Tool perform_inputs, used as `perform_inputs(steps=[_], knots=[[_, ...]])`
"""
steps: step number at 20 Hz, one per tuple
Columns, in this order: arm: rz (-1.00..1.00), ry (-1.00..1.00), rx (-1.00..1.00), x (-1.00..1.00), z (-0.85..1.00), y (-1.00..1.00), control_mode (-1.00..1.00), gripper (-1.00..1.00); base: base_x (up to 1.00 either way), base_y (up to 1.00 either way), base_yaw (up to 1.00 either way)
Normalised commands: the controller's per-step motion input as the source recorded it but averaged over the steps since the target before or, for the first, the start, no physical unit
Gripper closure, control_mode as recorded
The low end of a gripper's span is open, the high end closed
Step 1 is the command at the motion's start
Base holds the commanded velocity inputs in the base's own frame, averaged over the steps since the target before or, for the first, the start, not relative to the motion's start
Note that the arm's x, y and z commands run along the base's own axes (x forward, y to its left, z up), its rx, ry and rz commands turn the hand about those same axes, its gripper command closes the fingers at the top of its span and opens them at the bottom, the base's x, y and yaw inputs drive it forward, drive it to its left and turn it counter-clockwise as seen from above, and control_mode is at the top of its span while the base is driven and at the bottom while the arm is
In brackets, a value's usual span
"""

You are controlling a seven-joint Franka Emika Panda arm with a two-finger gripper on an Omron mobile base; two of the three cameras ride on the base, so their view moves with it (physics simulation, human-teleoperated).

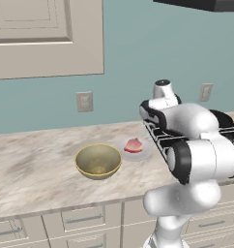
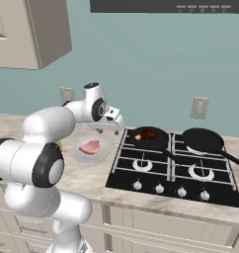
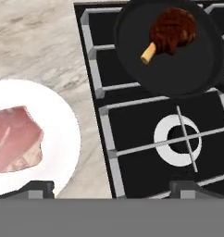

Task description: Place one of the steaks on the plate and the other in the bowl. Then place the bowl in the fridge.

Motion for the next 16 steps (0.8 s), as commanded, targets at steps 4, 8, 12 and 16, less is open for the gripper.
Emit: perform_inputs(steps=[4,8,12,16], knots=[[-0.63,-0.05,0.27,0.24,0.01,-0.49,-1.0,-1.0,0.0,0.0,0.0],[-0.32,0.07,0.29,0.64,0.0,-0.86,-1.0,-1.0,0.0,0.0,0.0],[0.0,0.19,0.11,0.82,0.02,-0.49,-1.0,-1.0,0.0,0.0,0.0],[0.02,0.0,0.0,0.44,-0.01,-0.03,-1.0,-1.0,0.0,0.0,0.0]])
